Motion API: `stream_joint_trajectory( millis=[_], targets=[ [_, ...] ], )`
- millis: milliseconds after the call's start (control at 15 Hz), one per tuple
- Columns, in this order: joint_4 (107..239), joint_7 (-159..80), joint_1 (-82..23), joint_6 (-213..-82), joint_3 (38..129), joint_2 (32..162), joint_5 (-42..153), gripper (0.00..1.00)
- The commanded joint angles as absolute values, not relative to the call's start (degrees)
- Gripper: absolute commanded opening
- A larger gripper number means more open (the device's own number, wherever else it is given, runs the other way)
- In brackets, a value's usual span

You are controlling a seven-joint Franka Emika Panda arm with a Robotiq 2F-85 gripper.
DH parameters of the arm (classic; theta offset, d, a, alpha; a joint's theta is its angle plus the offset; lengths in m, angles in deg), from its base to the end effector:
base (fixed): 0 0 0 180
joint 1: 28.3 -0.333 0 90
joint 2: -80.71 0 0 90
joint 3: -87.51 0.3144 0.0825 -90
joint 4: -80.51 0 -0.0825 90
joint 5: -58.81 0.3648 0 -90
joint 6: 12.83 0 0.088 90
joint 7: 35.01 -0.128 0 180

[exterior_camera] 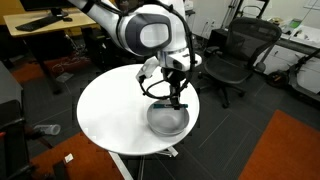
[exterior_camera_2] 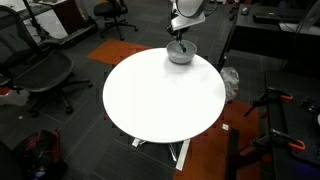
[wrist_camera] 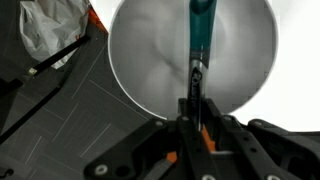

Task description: Put the green marker inside the grey bowl

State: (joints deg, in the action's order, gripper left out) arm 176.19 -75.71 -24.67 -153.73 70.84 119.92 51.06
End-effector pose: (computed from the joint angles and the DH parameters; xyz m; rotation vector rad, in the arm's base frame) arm 0.6478 -0.2170 0.2239 2.6065 -1.2432 0.2483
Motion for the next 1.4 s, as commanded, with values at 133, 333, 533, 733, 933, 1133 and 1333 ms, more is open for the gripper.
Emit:
stream_joint_trajectory(
  millis=[133,333,533,733,933,1133,1333],
  targets=[
    [170.2,-74.6,-23.2,-149.6,71.1,123.9,54.4,0.6],
    [171.1,-74.3,-23.4,-149.7,71.0,122.5,54.5,0.82],
    [174.1,-73.7,-24.0,-150.4,70.9,118.9,54.0,1.0],
    [177.2,-72.0,-24.6,-149.6,71.0,114.6,53.4,1.0],
    [181.8,-70.3,-25.7,-148.2,70.9,108.7,52.3,1.0],
    [186.5,-68.6,-26.4,-145.4,71.4,102.3,51.7,1.0],
    [190.3,-66.4,-26.4,-141.2,72.6,96.5,51.6,1.0]
  ],
)
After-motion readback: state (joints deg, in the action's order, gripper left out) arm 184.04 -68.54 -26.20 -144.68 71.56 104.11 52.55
